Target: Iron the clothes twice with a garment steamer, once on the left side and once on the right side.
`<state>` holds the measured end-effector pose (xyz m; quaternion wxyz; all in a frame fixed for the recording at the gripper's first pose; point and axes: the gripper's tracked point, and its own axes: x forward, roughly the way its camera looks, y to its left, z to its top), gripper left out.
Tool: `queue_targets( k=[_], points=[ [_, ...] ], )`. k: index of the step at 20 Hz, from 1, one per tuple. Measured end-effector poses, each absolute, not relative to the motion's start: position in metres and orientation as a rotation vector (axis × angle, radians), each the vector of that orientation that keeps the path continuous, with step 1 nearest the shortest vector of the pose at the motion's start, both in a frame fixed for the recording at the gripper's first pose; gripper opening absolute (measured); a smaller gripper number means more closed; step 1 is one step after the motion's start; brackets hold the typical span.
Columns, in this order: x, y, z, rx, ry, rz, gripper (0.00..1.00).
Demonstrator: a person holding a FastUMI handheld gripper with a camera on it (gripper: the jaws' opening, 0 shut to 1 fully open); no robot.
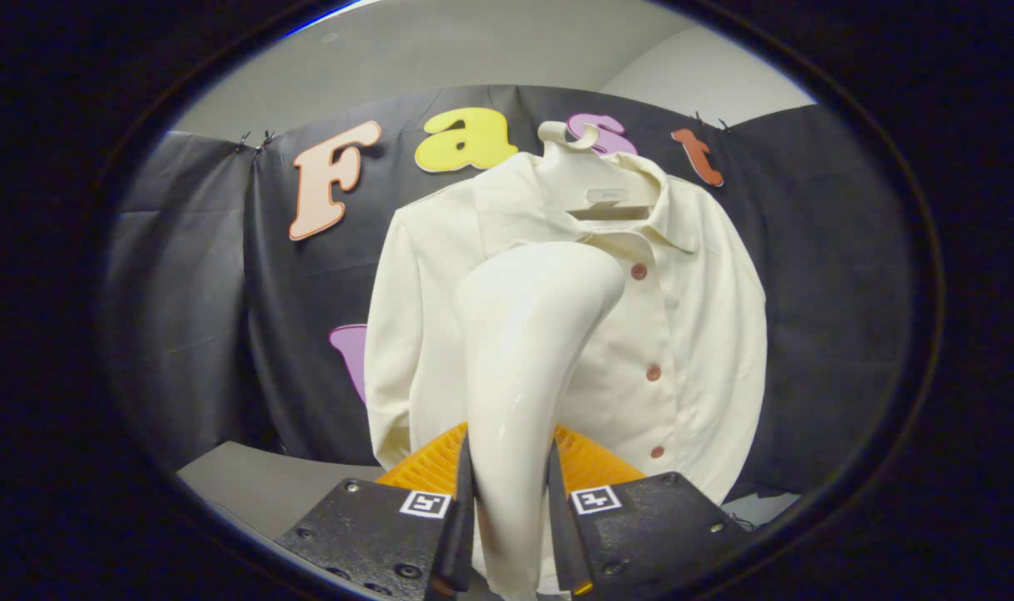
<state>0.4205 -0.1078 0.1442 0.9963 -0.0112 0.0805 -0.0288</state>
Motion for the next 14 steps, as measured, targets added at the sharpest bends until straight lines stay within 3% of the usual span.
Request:
queue_targets(
  k=[14],
  points=[
    [0.392,-0.135,0.066,-0.102,0.302,-0.074,0.39]
  ],
)
